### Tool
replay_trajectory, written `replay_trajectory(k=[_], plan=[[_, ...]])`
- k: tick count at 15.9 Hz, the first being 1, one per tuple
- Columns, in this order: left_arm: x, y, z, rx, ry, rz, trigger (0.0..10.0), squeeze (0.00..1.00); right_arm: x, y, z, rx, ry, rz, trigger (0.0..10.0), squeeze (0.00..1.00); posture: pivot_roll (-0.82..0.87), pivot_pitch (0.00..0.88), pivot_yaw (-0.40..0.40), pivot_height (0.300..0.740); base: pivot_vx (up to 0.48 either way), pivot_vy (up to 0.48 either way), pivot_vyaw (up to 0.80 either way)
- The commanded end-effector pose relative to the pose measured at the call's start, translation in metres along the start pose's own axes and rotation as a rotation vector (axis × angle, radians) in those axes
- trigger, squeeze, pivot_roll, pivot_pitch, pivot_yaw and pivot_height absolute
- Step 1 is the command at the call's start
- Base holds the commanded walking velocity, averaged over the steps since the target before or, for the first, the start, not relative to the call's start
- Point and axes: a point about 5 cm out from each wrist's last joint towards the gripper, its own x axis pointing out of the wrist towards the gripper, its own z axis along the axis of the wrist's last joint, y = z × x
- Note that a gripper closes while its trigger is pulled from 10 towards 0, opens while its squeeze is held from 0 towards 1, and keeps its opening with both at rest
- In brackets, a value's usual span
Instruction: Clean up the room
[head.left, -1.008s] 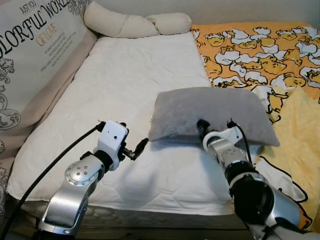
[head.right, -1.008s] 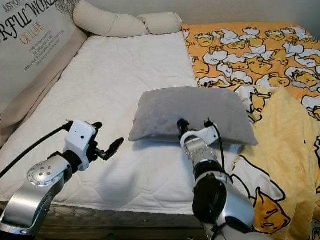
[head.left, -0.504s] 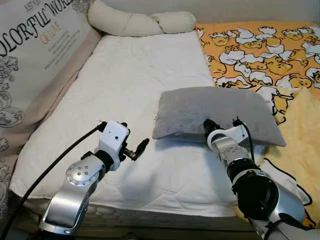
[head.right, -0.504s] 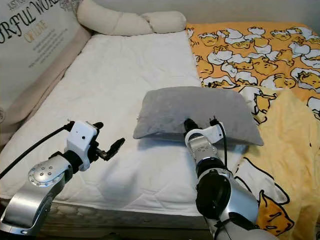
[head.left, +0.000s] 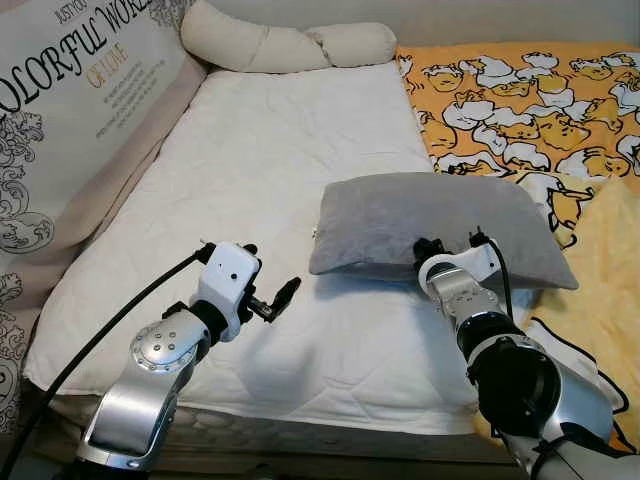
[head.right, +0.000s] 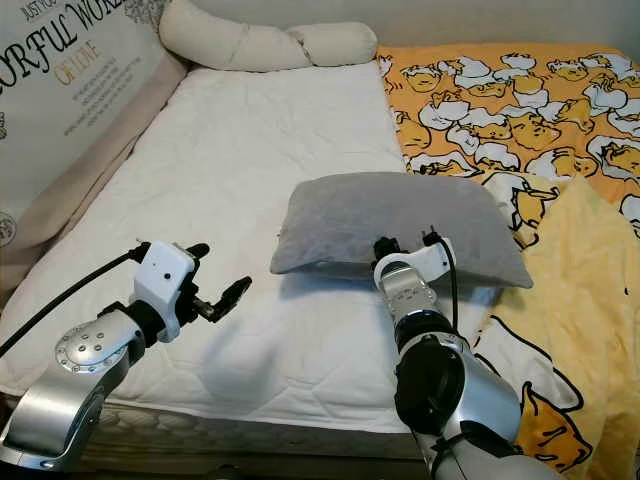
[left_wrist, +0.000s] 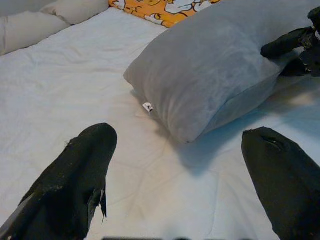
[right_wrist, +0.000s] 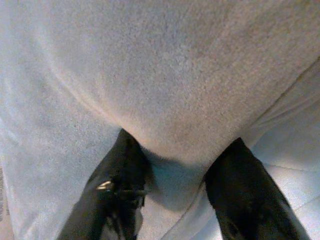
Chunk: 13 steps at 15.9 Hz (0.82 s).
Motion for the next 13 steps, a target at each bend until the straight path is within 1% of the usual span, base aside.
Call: replay_trajectory(k=[1, 3, 6, 10, 12, 13], plan=[[-0.002, -0.001, -0.002, 0.004, 0.007, -0.002, 10.0, 0.0, 0.0, 0.007, 0.003, -0.001, -0.012, 0.015, 0.0, 0.0, 0.09, 0.0, 0.069, 0.74, 0.0, 0.0, 0.0], [-0.003, -0.003, -0.003, 0.001, 0.01, 0.003, 10.0, 0.0, 0.0, 0.003, 0.004, -0.001, -0.015, 0.003, 0.0, 0.0, 0.09, 0.0, 0.065, 0.74, 0.0, 0.0, 0.0], [-0.003, -0.003, -0.004, 0.0, 0.01, 0.003, 10.0, 0.0, 0.0, 0.003, 0.005, -0.004, -0.017, 0.003, 0.0, 0.0, 0.08, 0.0, 0.072, 0.74, 0.0, 0.0, 0.0], [0.0, -0.002, -0.002, 0.005, 0.003, 0.0, 10.0, 0.0, 0.0, 0.004, 0.009, -0.023, -0.029, 0.008, 0.0, 0.0, 0.08, 0.0, 0.071, 0.74, 0.0, 0.0, 0.0], [-0.001, 0.0, -0.002, 0.005, 0.003, 0.011, 10.0, 0.0, 0.001, 0.008, 0.017, -0.049, -0.045, 0.029, 0.0, 0.0, 0.08, 0.0, 0.068, 0.74, 0.0, 0.0, 0.0], [-0.003, 0.004, -0.004, 0.005, 0.009, 0.031, 10.0, 0.0, 0.001, 0.012, 0.021, -0.08, -0.056, 0.048, 0.0, 0.0, 0.08, 0.0, 0.068, 0.74, 0.0, 0.0, 0.0]])
